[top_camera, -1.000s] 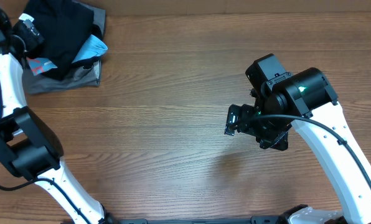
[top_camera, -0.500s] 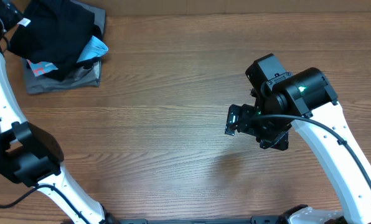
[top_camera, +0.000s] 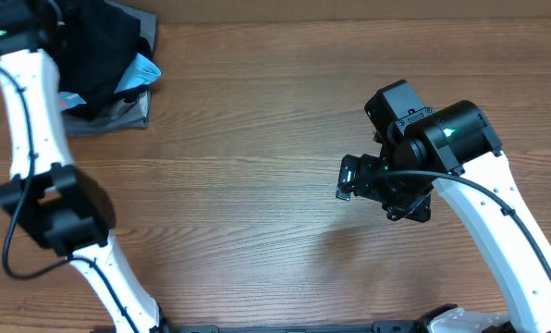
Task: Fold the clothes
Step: 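Lower the bundle onto the stack and release the left gripper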
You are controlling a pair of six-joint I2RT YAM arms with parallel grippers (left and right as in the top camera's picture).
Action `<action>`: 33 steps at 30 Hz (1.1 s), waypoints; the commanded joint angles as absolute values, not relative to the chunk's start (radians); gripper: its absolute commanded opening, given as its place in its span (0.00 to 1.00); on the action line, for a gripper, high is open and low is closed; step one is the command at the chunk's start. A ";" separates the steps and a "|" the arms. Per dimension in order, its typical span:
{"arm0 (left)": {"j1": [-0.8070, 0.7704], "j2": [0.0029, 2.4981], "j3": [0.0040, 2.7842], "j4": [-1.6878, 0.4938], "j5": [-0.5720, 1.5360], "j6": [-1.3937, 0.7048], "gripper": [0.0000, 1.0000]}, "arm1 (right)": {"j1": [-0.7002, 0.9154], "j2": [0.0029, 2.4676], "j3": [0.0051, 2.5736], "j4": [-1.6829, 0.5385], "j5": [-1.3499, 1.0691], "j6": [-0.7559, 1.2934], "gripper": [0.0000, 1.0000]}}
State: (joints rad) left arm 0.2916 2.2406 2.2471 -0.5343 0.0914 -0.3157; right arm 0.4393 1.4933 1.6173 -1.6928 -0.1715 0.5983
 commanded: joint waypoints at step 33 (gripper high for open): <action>0.329 2.429 2.636 -0.861 0.018 -0.298 0.15 | 0.439 1.482 1.570 -1.694 -0.158 0.614 1.00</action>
